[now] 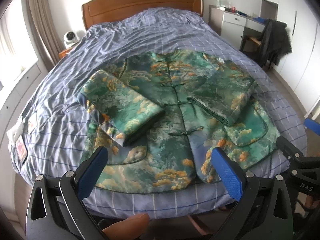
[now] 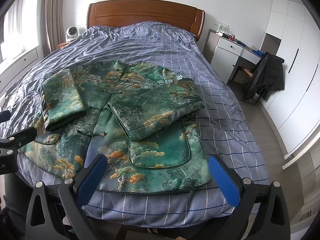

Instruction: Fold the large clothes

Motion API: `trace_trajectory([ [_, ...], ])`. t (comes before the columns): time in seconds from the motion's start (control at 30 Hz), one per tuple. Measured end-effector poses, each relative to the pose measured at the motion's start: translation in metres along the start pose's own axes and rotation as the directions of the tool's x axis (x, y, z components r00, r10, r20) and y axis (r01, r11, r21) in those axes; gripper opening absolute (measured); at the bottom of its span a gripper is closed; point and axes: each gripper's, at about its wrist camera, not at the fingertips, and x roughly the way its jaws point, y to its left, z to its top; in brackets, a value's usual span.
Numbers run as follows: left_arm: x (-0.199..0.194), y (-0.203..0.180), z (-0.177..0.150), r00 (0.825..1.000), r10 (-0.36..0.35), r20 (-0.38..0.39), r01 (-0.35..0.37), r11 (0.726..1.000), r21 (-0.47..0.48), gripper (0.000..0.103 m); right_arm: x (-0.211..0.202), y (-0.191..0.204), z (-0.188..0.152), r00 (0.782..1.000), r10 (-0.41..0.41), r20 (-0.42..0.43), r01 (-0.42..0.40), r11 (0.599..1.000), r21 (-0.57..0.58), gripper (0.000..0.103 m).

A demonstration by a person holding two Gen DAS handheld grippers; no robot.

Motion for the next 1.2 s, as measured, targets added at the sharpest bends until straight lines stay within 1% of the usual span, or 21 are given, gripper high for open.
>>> trace_trajectory([
  [0.3, -0.0036, -0.0019, 0.0009, 1.0, -0.006, 0.001, 0.006, 1.0, 0.002, 0.103, -0.0081, -0.0053, -0.0015, 1.0, -0.003, 0.006, 0.003, 1.0, 0.011, 0.103],
  [1.2, -0.0076, -0.0017, 0.0047, 1.0, -0.003, 0.002, 0.003, 1.0, 0.006, 0.103, -0.0092, -0.006, -0.0002, 1.0, -0.007, 0.01, 0.007, 1.0, 0.008, 0.103],
])
